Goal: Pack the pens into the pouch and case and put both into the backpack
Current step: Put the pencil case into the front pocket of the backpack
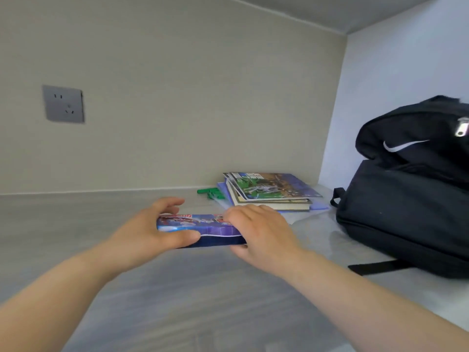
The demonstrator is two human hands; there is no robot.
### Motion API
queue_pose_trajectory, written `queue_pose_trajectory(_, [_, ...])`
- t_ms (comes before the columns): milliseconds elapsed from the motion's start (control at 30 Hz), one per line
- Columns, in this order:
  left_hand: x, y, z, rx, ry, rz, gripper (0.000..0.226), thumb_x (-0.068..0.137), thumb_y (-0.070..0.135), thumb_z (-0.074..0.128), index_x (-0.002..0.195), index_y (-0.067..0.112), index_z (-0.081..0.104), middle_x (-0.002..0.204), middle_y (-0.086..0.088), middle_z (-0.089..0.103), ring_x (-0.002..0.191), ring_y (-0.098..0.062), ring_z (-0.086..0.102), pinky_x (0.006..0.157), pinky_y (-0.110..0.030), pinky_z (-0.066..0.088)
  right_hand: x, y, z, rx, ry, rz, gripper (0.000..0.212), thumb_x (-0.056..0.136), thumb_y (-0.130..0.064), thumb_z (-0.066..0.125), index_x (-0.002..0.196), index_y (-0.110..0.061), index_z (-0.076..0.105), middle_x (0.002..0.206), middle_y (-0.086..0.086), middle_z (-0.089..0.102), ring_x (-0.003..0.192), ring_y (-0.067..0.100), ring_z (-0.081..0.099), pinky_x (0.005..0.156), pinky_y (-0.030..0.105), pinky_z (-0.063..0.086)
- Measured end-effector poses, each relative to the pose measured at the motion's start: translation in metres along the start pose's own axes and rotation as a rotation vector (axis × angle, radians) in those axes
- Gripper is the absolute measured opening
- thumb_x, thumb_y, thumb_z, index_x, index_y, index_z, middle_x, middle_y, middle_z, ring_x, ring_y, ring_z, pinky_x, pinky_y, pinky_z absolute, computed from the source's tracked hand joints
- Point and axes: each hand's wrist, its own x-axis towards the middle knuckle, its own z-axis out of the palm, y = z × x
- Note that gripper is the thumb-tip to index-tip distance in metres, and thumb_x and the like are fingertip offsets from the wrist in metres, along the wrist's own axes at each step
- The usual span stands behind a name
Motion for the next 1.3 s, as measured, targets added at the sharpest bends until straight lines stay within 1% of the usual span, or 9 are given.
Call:
queue_pose_trajectory(200, [0.048,0.060,0.105,-0.067,-0.128,0.122,0.036,0.079,0.038,0.056,0.111,0.041,0.040,0.119,0.009,0.049,0.103,-0.011,0.053,0.091,-0.026,0.037,-0.065,0.098,-0.048,-0.017,-0.051,0.231,0.029,0.080,-0.024,0.060,0.108,-0.016,0.056,0.106,0.002,0.066,0.099,0.025,0.056,0.081,0.031,0.035])
queue_pose_trajectory(267, [0.062,0.082,0.141,-0.131,-0.154,0.151,0.036,0.085,0.036,0.048,0.121,0.038,0.040,0.118,0.009,0.047,0.114,-0.021,0.050,0.103,-0.031,0.035,-0.088,0.127,-0.064,0.041,-0.038,0.347,0.032,0.081,-0.024,0.059,0.112,-0.018,0.052,0.110,0.001,0.063,0.098,0.023,0.055,0.075,0.027,0.032])
queue_pose_trajectory(367, [0.079,0.109,0.183,-0.282,-0.202,0.204,0.039,0.084,0.049,0.032,0.121,0.038,0.040,0.127,0.013,0.043,0.125,-0.013,0.041,0.112,-0.034,0.027,-0.116,0.165,-0.092,0.157,-0.012,0.524,0.032,0.077,-0.023,0.066,0.105,-0.024,0.050,0.099,-0.004,0.062,0.086,0.018,0.055,0.066,0.024,0.038])
queue_pose_trajectory(533, [0.123,0.133,0.243,-0.252,-0.159,0.346,0.031,0.093,0.027,0.034,0.121,0.029,0.049,0.126,0.010,0.050,0.113,-0.002,0.041,0.085,-0.005,0.029,-0.141,0.226,-0.126,0.362,0.210,0.700,0.031,0.074,-0.016,0.070,0.085,-0.033,0.047,0.080,-0.015,0.058,0.074,0.009,0.057,0.059,0.006,0.040])
queue_pose_trajectory(600, [0.148,0.139,0.267,-0.100,-0.182,0.378,0.036,0.092,0.015,0.041,0.128,0.016,0.045,0.136,-0.002,0.045,0.116,-0.010,0.041,0.091,-0.009,0.027,-0.141,0.251,-0.137,0.431,0.331,0.743,0.030,0.074,-0.017,0.071,0.078,-0.035,0.047,0.081,-0.019,0.058,0.074,-0.001,0.057,0.058,0.006,0.043])
queue_pose_trajectory(800, [0.215,0.172,0.326,0.271,-0.229,0.530,0.055,0.088,0.005,0.039,0.139,0.020,0.025,0.148,-0.004,0.032,0.135,-0.022,0.029,0.107,-0.026,0.021,-0.125,0.320,-0.151,0.683,0.568,0.814,0.025,0.079,-0.009,0.066,0.087,-0.028,0.052,0.088,-0.009,0.063,0.075,0.001,0.062,0.061,0.018,0.051])
queue_pose_trajectory(967, [0.240,0.196,0.346,0.457,-0.316,0.557,0.037,0.085,0.006,0.042,0.116,0.020,0.056,0.123,-0.007,0.059,0.115,-0.025,0.047,0.100,-0.029,0.028,-0.117,0.354,-0.137,0.821,0.713,0.880,0.038,0.082,-0.006,0.062,0.117,-0.003,0.047,0.112,0.011,0.060,0.096,0.021,0.062,0.073,0.027,0.054])
queue_pose_trajectory(1133, [0.226,0.188,0.332,0.290,-0.257,0.593,0.027,0.082,0.003,0.047,0.092,0.017,0.067,0.099,-0.005,0.069,0.093,-0.025,0.058,0.084,-0.034,0.047,-0.110,0.367,-0.123,0.862,0.714,0.857,0.021,0.079,-0.010,0.065,0.094,-0.018,0.052,0.090,-0.004,0.064,0.072,0.001,0.065,0.054,0.013,0.054])
queue_pose_trajectory(1300, [0.216,0.179,0.323,0.237,-0.242,0.619,0.024,0.083,0.005,0.049,0.090,0.019,0.068,0.090,-0.002,0.070,0.084,-0.022,0.059,0.081,-0.036,0.048,-0.102,0.369,-0.107,0.990,0.372,0.891,0.011,0.084,-0.010,0.059,0.095,-0.013,0.058,0.092,0.005,0.066,0.078,0.014,0.066,0.074,0.031,0.055])
